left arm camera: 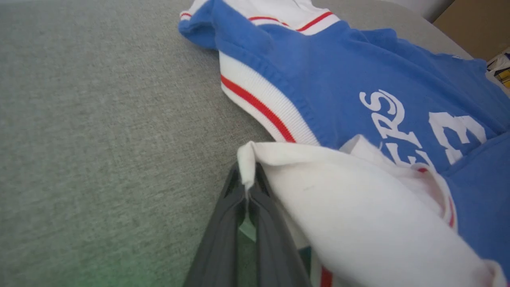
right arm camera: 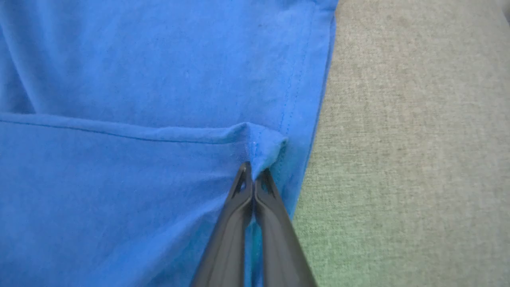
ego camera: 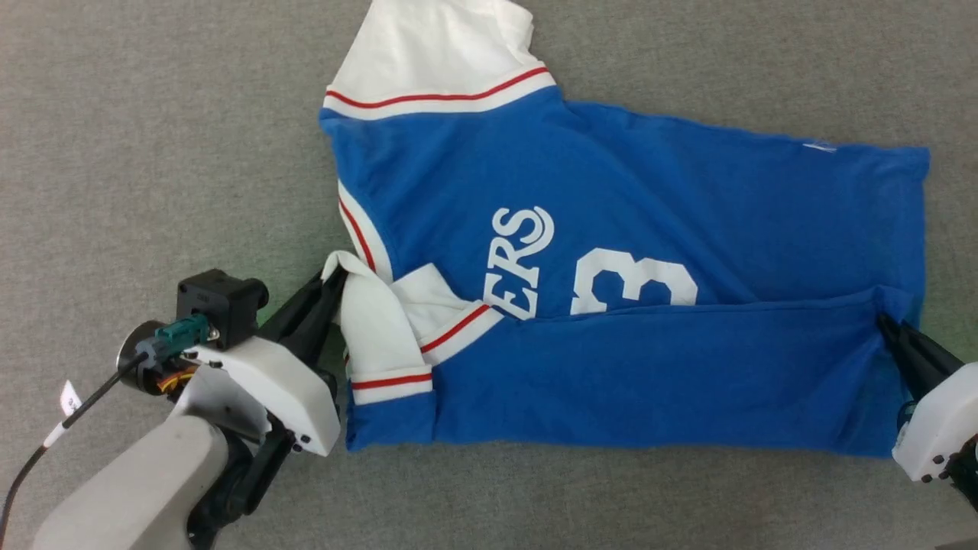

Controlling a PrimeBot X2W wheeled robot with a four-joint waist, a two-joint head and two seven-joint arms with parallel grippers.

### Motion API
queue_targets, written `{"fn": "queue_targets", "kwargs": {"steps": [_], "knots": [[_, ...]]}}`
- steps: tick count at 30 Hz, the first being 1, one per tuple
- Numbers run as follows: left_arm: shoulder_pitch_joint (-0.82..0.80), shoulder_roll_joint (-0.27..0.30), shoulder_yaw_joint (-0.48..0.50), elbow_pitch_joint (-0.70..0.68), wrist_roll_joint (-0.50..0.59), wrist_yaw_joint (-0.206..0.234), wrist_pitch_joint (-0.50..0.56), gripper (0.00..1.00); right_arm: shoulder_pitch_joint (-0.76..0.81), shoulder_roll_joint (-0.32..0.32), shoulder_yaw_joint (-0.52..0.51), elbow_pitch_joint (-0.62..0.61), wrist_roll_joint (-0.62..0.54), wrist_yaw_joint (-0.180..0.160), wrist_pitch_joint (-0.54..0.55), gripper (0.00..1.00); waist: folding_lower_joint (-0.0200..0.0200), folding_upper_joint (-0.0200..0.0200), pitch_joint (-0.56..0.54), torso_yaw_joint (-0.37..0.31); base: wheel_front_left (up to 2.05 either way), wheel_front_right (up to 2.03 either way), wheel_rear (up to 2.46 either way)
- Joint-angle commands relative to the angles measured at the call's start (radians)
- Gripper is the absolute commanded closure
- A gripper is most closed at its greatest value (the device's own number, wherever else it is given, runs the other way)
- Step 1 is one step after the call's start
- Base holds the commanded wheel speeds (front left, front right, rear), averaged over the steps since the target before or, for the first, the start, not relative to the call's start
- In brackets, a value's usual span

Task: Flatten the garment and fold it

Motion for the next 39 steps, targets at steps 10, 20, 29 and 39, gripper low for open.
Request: {"fn": "queue_targets", "kwargs": {"steps": [10, 20, 29, 39], "knots": [[0.019, -0.043, 0.021, 0.026, -0.043, -0.003, -0.057, 0.0, -0.008, 0.003, 0.009, 0.026, 0.01, -0.002, -0.025, 0.0, -0.0001, -0.0001, -0.086, 0.007, 0.0, 0.0, 0.0], [0.184, -0.046, 0.108, -0.064, -0.031, 0.107, -0.222, 0.0, 0.084, 0.121, -0.134, -0.096, -0.077, -0.002, -0.117, 0.0, -0.0001, -0.0001, -0.217, 0.021, 0.0, 0.0, 0.0], [0.443, -0.166, 0.265, -0.148, 0.157, 0.194, -0.249, 0.0, 0.221, 0.322, -0.231, -0.196, -0.275, -0.002, -0.271, 0.0, -0.0001, -0.0001, -0.298, 0.046, 0.0, 0.0, 0.0], [0.589, -0.277, 0.334, -0.107, 0.231, 0.102, -0.233, 0.0, 0.279, 0.356, -0.241, -0.203, -0.3, -0.002, -0.269, 0.0, -0.0001, -0.0001, -0.353, 0.062, 0.0, 0.0, 0.0]]}}
